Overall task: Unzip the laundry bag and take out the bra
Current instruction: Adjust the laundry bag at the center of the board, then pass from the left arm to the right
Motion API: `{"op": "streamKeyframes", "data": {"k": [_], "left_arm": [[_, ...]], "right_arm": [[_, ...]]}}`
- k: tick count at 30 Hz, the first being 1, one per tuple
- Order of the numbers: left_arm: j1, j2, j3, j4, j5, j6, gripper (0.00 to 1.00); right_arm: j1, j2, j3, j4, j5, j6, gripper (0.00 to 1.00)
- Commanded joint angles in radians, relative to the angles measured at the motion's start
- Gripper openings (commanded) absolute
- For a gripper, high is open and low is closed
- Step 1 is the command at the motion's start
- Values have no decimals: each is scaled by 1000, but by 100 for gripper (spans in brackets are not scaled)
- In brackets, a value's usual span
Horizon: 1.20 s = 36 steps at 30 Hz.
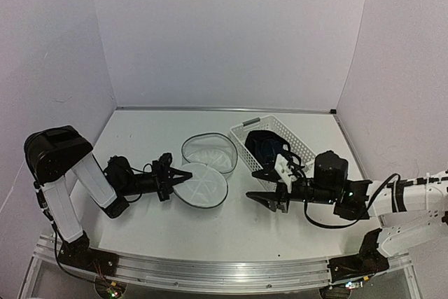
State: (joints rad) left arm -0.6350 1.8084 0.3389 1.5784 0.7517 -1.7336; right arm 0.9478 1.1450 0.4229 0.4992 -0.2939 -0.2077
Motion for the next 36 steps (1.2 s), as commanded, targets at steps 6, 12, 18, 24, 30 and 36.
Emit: {"op": "streamKeyframes", "data": {"k": [6,12,18,24,30,36], "left_arm": [[-12,-46,-85,71,-7,-133,0],[-14,-56,-116,71,-37,-167,0],[-17,-58,-117,71,-46,-178,0],[-23,-63,-117,71,-49,-182,0],[-28,-67,-120,71,-56,-182,0],[-36,-75,-131,72,-64,-182,0]], "right_arm": [[179,123,49,134,235,-444,62],[287,214,94,184,350,-598,64],[376,341,147,251,471,-733,65],[400,445,204,302,515,-769,66],[402,554,250,390,605,-780,63],[403,629,288,443,651,-781,47]]}}
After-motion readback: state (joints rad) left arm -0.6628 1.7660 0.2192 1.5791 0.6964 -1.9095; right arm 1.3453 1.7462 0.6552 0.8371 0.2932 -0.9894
